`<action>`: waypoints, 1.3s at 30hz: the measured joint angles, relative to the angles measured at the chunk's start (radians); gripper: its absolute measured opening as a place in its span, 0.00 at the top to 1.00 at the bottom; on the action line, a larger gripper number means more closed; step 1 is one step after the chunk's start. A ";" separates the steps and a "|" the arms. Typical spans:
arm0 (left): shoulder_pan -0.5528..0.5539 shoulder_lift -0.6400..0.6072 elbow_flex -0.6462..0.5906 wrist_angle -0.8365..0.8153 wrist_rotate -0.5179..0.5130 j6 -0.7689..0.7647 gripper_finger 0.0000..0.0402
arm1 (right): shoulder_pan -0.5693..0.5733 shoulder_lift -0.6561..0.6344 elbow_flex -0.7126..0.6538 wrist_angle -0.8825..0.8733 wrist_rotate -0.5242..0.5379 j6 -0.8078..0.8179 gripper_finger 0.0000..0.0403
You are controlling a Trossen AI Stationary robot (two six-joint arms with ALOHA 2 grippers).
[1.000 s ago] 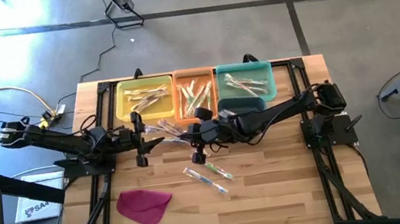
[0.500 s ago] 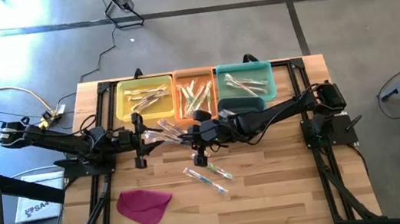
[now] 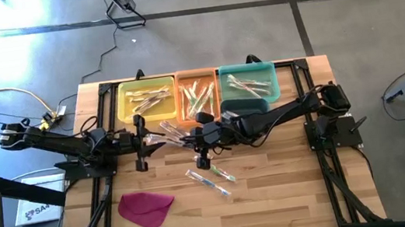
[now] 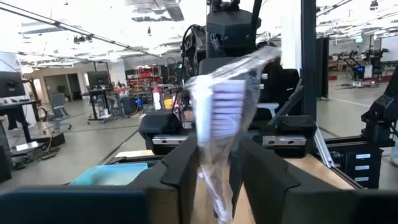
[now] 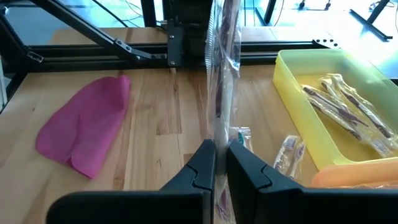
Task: Pick & Place Toothbrushes
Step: Put the violet toothbrush into the yellow bin
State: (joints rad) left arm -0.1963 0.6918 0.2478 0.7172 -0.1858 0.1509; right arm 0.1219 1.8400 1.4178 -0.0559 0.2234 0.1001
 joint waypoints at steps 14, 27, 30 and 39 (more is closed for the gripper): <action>0.000 0.000 0.000 0.001 -0.003 0.001 0.96 | 0.000 0.000 0.000 -0.001 -0.002 -0.001 0.97; 0.000 0.000 0.000 -0.002 0.001 0.000 0.98 | -0.001 0.000 0.000 -0.001 -0.040 0.003 0.90; 0.000 0.000 0.000 -0.003 -0.001 0.001 0.98 | 0.000 -0.005 0.000 -0.003 -0.039 -0.028 0.89; 0.000 -0.001 0.000 -0.011 -0.016 0.002 0.98 | 0.018 -0.133 0.002 -0.086 -0.035 -0.074 0.89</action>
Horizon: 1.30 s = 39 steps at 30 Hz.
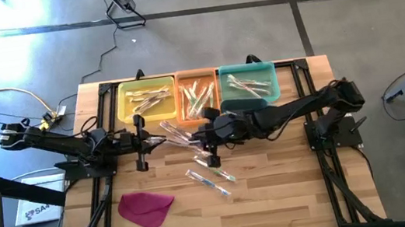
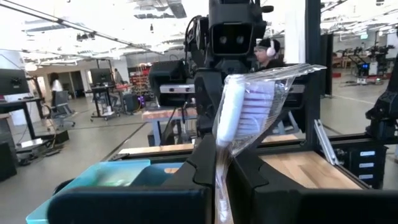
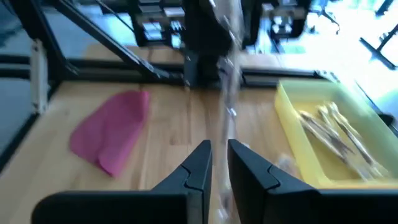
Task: Pick & Place Toothbrushes
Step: Put the violet toothbrush into the yellow bin
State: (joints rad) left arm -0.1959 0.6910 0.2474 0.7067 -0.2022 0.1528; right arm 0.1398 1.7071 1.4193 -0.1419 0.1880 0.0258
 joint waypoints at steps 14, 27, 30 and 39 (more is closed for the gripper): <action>0.000 -0.001 0.202 -0.383 -0.334 0.057 0.98 | -0.004 -0.064 -0.003 -0.393 0.018 0.211 0.93; 0.001 0.005 0.480 -0.926 -0.713 -0.013 0.98 | -0.003 -0.064 -0.089 -0.299 0.022 0.233 0.99; 0.029 0.015 0.480 -0.927 -0.735 -0.003 0.98 | -0.003 -0.064 -0.111 -0.271 0.021 0.233 0.99; 0.284 0.147 0.480 -1.009 -0.642 -0.058 0.98 | -0.003 -0.064 -0.127 -0.260 0.019 0.243 0.99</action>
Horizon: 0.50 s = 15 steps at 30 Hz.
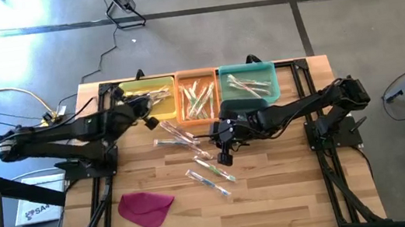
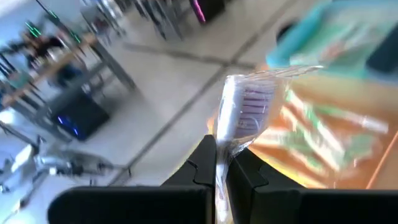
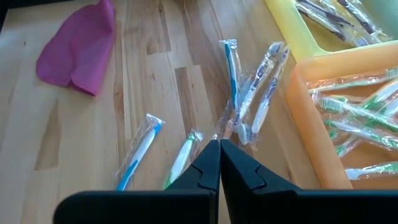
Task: Pick & Place Toothbrushes
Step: Put the violet toothbrush into the yellow bin
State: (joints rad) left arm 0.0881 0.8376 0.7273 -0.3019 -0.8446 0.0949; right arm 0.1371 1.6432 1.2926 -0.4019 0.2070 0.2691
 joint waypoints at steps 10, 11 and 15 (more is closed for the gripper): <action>0.257 0.259 0.112 -0.223 0.188 -0.016 0.98 | 0.000 0.000 0.000 0.000 0.001 0.000 0.99; 0.272 0.289 0.137 -0.265 0.195 -0.020 0.98 | 0.000 0.000 0.000 0.001 0.002 0.000 0.99; 0.320 0.393 0.223 -0.358 0.239 -0.013 0.98 | 0.000 0.000 0.000 0.011 0.003 -0.002 0.99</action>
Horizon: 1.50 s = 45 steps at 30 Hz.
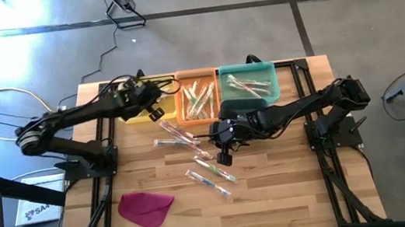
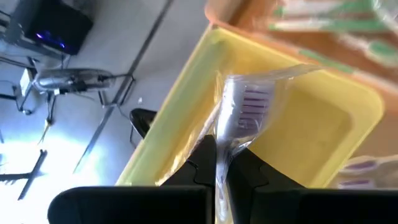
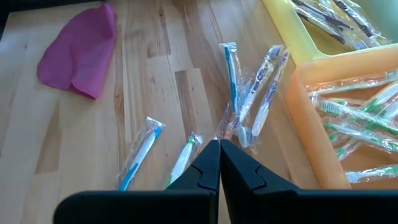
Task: Pick & Place Toothbrushes
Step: Put the violet toothbrush into the yellow bin, then put the blue toothbrush into the dark blue bin
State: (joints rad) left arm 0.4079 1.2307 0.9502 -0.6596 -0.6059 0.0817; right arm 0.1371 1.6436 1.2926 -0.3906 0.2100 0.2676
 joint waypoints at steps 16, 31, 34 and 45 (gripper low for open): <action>0.037 0.206 0.092 -0.111 0.169 0.205 0.98 | 0.000 0.000 0.000 0.006 0.000 -0.002 0.99; 0.037 0.206 0.092 -0.112 0.177 0.201 0.81 | 0.000 0.001 0.000 0.006 -0.003 -0.002 0.99; 0.037 0.206 0.091 -0.112 0.177 0.199 0.77 | 0.000 0.001 0.000 0.006 -0.003 -0.002 0.99; 0.037 0.206 0.091 -0.081 0.177 0.175 0.69 | 0.000 0.001 0.001 0.006 -0.004 -0.002 0.99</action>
State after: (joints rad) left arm 0.4450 1.4364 1.0412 -0.7405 -0.4294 0.2568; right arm 0.1371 1.6444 1.2934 -0.3847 0.2062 0.2657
